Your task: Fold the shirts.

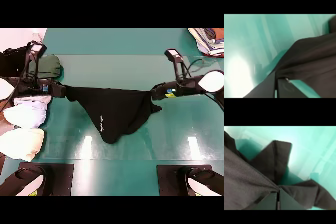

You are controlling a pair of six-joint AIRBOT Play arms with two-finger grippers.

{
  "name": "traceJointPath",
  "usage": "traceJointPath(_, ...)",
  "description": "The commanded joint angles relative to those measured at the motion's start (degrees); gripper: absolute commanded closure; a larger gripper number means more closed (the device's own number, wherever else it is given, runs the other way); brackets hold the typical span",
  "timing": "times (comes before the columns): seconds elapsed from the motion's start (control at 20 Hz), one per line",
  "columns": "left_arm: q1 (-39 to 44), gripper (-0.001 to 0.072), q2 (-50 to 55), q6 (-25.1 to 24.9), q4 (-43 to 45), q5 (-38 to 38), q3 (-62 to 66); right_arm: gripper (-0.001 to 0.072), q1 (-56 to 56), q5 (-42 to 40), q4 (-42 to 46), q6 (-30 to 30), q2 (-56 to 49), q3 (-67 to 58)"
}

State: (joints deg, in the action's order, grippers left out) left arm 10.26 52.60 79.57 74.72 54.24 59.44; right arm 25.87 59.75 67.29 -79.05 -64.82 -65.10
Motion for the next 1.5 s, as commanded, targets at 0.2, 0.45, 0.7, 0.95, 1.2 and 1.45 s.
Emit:
traceJointPath(0.2, -0.02, 0.0683, 0.02, -0.07, 8.55, 1.49, 1.97, 0.0325, -1.53, 6.54, -0.13, 0.09, -13.22, -11.50)
traceJointPath(0.45, -0.02, 0.0683, 0.02, 0.33, 8.83, 2.40, 1.92, 0.0311, -12.66, 14.08, -0.11, 1.60, -12.92, -4.76)
traceJointPath(0.7, -0.02, 0.0683, 0.02, 1.68, 8.11, 2.12, 1.92, 0.0135, -23.56, 13.14, -7.13, 4.33, -15.91, 5.81)
traceJointPath(0.95, -0.02, 0.0683, 0.02, 1.70, 7.06, 1.44, 1.92, 0.0224, -21.97, 8.63, -10.78, 5.68, -20.63, 6.78)
traceJointPath(1.2, -0.02, 0.0683, 0.02, 1.70, 7.08, 1.49, 1.92, 0.0435, -18.45, 1.64, -10.78, 5.68, -20.52, 6.36)
traceJointPath(1.45, -0.02, 0.0683, -0.07, 3.15, 7.45, 1.44, 2.03, 0.0697, -16.94, 1.33, -10.67, 7.37, -20.15, 1.05)
